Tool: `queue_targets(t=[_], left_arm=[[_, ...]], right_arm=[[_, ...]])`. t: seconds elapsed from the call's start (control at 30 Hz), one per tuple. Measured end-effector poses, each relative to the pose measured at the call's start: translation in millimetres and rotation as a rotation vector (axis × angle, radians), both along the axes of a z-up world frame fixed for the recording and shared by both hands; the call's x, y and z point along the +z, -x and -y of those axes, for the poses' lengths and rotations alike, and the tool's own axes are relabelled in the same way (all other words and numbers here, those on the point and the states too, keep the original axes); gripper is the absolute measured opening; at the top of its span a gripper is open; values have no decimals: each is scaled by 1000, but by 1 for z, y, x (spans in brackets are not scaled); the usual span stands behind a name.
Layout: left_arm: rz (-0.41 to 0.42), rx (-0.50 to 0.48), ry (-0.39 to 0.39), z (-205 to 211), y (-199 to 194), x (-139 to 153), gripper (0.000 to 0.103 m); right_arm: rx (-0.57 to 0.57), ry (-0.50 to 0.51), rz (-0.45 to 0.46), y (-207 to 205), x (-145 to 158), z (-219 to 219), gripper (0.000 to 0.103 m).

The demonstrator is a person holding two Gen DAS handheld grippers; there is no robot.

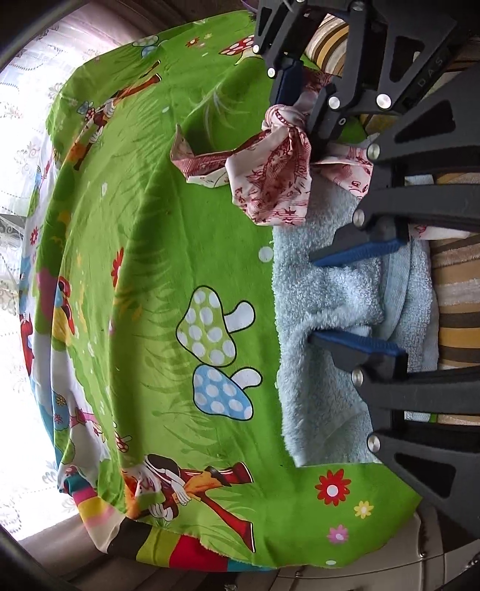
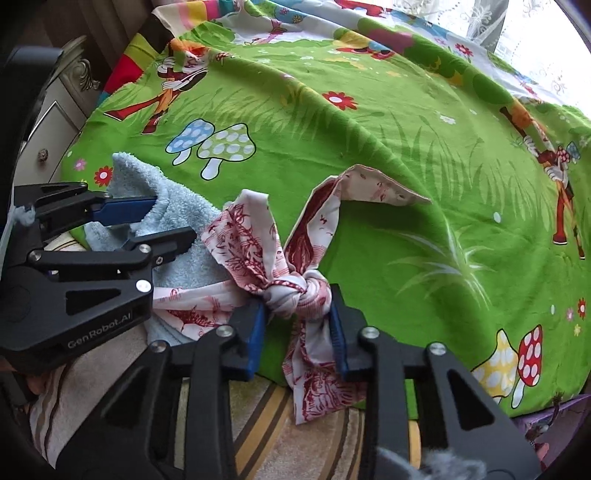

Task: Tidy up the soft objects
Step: 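Grasp the light blue towel with the left gripper while the right grasps the patterned scarf knot, then carry the blue towel and scarf over the box and open both grippers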

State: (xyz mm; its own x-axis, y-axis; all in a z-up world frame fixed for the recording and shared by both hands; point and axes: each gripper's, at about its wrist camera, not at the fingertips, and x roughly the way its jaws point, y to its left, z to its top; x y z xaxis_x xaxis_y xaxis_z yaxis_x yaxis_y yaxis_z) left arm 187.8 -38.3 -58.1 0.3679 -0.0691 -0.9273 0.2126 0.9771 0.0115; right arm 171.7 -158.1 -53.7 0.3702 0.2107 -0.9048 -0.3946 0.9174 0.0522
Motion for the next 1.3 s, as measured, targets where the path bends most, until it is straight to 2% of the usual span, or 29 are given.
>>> queue_targets(t=[0.07,0.2,0.87,1.1,1.3], left_arm=[[7,8,16,-1,1,3,18],[17,37,57,-7,2,5,13],[159,174,193,-33,27,45,11],[229,126,226,-16,43,76,11],[275,36,256,19,57,107,11]], right_arm=[[-4,1,11,2,1,1,30],[-36,-16,32,5,8,10,29],[-140,-77,87,21,27,39,29],[-214,-62,124,38,44,68,29],[-284,-55,139,56,58,100,29]])
